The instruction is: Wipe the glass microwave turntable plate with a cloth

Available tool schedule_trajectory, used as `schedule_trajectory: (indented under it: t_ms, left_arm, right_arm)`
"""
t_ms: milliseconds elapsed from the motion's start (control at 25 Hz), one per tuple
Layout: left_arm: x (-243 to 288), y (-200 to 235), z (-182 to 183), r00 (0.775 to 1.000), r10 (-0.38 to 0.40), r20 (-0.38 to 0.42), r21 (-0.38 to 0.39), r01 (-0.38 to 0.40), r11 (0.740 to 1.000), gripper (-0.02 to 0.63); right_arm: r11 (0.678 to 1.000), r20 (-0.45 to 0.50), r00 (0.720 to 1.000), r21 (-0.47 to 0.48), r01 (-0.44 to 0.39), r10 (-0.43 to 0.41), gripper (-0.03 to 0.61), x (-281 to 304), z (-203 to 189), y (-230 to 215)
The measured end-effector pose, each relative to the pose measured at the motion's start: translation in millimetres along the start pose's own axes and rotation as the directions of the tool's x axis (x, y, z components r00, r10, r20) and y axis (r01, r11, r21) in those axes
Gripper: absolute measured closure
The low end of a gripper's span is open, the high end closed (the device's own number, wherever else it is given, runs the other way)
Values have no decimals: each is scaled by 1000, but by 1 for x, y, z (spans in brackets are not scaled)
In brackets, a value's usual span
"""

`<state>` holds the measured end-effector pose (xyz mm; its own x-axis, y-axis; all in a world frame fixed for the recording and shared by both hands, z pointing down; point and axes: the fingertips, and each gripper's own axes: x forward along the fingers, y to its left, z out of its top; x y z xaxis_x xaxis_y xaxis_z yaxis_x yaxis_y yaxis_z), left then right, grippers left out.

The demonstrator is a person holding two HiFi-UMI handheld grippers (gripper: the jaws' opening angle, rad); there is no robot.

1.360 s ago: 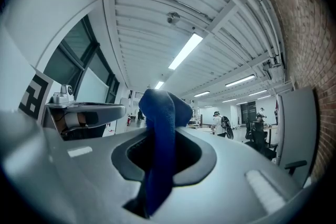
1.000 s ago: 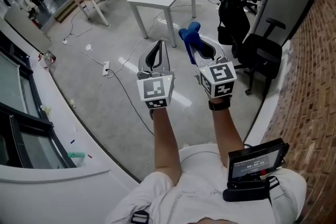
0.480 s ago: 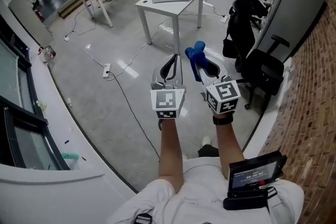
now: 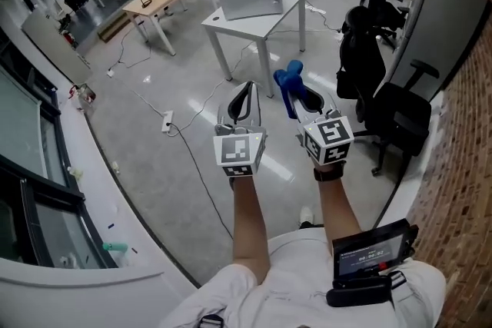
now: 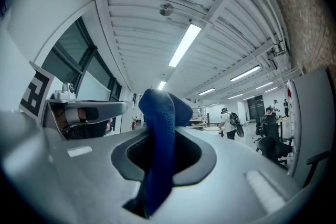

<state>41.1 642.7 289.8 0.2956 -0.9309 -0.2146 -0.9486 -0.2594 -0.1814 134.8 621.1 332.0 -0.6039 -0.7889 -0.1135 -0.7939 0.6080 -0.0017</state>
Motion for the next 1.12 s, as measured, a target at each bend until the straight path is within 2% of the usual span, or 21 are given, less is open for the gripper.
schedule_trajectory:
  t_ms: [320, 560, 720, 920, 1120]
  left_arm:
    - [71, -22, -22, 999, 40, -23, 20, -40, 999, 611]
    - [87, -23, -58, 991, 94, -100, 32, -91, 995, 611]
    - [94, -18, -59, 989, 119, -92, 8, -119, 993, 611]
    - [122, -26, -61, 994, 75, -83, 2, -75, 997, 611]
    - [163, -54, -69, 998, -8, -54, -22, 7, 1000, 611]
  right_arm:
    - [999, 7, 1000, 45, 0, 0, 512, 27, -7, -89]
    - [993, -60, 997, 108, -39, 45, 513, 42, -48, -113]
    - [991, -52, 997, 126, -56, 63, 512, 46, -50, -118]
    - [992, -46, 998, 119, -42, 48, 512, 50, -49, -129]
    - [996, -49, 998, 86, 34, -30, 512, 47, -47, -169]
